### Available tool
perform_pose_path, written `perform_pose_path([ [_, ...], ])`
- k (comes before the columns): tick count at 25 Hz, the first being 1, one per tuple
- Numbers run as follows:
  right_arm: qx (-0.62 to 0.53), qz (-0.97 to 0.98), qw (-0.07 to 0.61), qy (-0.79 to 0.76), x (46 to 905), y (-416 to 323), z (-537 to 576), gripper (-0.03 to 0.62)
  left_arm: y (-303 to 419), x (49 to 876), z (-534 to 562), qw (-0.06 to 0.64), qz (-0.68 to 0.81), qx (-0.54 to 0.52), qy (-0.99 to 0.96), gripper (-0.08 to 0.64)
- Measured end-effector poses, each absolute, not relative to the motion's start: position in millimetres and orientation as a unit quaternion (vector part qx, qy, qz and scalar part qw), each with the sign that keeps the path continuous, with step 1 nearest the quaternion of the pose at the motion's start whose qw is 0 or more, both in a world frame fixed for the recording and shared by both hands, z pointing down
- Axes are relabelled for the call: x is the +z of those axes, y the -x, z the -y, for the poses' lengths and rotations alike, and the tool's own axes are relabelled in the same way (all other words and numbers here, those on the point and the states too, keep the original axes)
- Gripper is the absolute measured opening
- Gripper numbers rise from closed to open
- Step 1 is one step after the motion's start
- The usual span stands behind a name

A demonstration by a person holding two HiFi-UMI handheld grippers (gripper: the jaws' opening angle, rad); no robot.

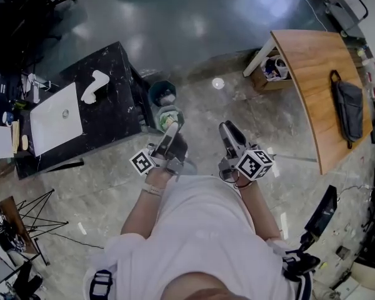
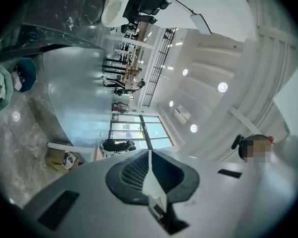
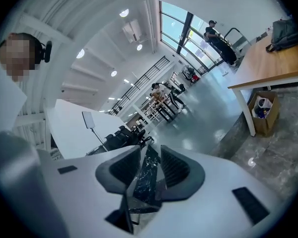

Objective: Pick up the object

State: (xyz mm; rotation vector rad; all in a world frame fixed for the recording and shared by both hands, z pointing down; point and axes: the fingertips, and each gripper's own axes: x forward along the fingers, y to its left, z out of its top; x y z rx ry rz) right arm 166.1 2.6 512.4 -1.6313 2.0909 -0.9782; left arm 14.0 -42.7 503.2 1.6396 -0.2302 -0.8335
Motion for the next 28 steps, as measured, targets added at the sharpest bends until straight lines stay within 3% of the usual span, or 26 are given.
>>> perform_pose_path([
  [14, -0.354, -0.740, 0.149, 0.553, 508.1, -108.3, 135.2, 0.140, 34.9, 500.3, 163.3, 0.580, 0.112, -0.339, -0.732, 0.008],
  [28, -0.342, -0.770, 0.149, 0.517, 491.5, -67.6, 160.1, 0.140, 68.3, 486.9, 183.2, 0.551, 0.150, -0.338, -0.748, 0.008],
])
